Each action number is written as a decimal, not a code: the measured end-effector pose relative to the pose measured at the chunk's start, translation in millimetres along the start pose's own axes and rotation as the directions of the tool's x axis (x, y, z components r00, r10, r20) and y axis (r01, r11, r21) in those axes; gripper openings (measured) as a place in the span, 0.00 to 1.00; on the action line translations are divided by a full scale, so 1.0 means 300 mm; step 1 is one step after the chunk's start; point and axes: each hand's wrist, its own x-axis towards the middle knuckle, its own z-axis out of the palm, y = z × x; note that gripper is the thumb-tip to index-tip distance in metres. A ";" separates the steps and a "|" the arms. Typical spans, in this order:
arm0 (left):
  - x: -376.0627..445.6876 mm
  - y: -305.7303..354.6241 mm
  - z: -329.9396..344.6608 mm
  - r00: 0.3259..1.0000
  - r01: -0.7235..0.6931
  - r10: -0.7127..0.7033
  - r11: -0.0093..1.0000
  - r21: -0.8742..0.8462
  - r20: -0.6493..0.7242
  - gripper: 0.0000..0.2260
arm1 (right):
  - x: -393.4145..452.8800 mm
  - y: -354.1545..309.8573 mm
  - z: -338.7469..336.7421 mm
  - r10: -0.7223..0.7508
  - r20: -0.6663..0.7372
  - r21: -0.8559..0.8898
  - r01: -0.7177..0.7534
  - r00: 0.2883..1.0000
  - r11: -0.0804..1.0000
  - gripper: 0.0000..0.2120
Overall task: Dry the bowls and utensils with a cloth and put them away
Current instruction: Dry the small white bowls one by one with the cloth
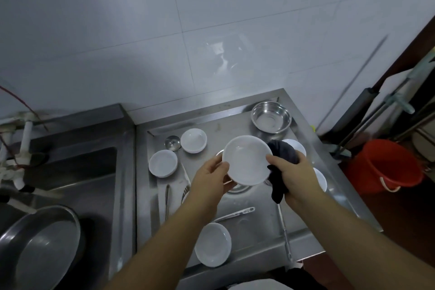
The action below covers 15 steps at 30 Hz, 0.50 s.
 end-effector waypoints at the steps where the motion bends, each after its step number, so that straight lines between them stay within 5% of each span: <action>1: 0.009 -0.012 0.038 1.000 0.007 -0.007 1.000 -0.002 0.002 0.14 | 0.018 -0.006 -0.030 -0.002 -0.014 0.002 0.002 1.000 1.000 0.19; 15: 0.124 -0.162 0.689 0.990 0.100 -0.102 0.995 -0.027 -0.100 0.16 | 0.410 -0.227 -0.584 0.127 0.144 -0.064 -0.118 0.981 0.991 0.18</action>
